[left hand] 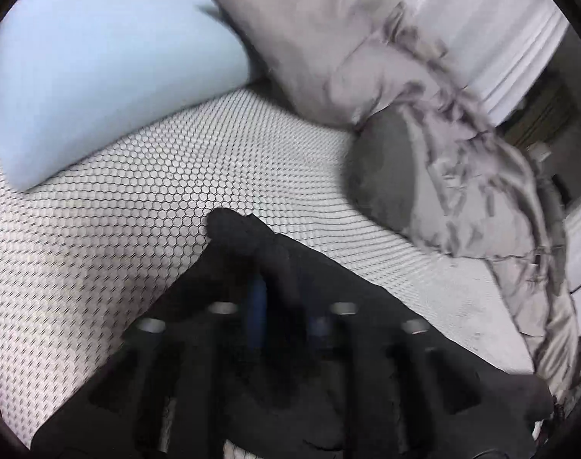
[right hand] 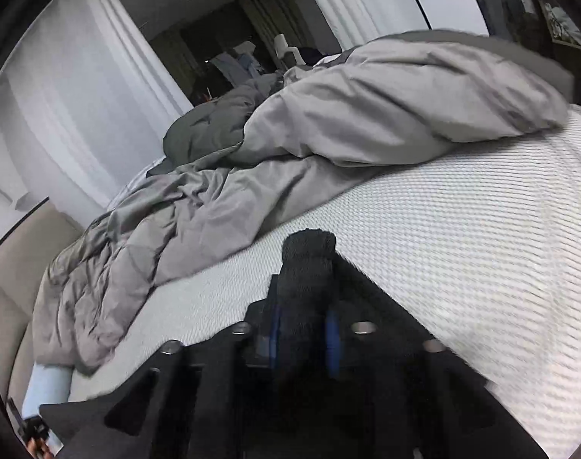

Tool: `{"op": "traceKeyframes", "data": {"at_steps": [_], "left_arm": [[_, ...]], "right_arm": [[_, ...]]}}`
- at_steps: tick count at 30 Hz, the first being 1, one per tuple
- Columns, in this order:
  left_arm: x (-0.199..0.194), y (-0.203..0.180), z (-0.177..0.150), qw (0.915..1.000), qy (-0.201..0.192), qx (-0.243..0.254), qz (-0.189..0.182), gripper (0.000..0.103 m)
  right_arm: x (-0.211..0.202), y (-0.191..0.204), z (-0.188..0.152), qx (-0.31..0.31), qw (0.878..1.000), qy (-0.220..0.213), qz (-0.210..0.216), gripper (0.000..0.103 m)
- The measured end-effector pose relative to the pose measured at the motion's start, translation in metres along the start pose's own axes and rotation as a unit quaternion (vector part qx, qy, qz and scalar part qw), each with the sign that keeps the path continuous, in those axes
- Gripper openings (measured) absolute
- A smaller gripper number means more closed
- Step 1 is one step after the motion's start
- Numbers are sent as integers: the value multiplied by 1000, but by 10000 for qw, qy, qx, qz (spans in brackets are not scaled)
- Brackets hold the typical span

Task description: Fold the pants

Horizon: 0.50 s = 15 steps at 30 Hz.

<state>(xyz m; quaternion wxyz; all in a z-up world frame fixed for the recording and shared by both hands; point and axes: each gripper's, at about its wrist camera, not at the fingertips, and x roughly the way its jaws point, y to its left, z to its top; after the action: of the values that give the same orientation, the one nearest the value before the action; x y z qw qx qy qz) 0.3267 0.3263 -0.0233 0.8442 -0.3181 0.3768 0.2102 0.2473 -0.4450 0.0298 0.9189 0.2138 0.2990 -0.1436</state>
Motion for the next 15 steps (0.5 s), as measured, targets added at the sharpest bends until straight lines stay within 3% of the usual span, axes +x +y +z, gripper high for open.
{"op": "traceKeyframes", "data": {"at_steps": [1,2,4,7,12,15], "left_arm": [[4,1,3,9999,-76,-34,88,42],[1,3,3,9996,-239,-77,120,46],[-9,10,-3,9991,-411,-124,45,72],[-30,16,-21,9990,-399,-146,-142,74],[-63,13,-82,9978,-95,-21,-661,74],[-67,12,-119,9956,91,-135,-927,73]], "right_arm": [[14,5,6,-104,9998,-99,-157,63],[20,8,8,-171,9990,-183,-372,64],[20,10,6,-231,9968,-339,-684,70],[4,12,-12,-281,9983,-325,-384,86],[-33,27,-56,-501,9985,-143,151,90],[-47,38,-74,-592,9967,209,507,92]]}}
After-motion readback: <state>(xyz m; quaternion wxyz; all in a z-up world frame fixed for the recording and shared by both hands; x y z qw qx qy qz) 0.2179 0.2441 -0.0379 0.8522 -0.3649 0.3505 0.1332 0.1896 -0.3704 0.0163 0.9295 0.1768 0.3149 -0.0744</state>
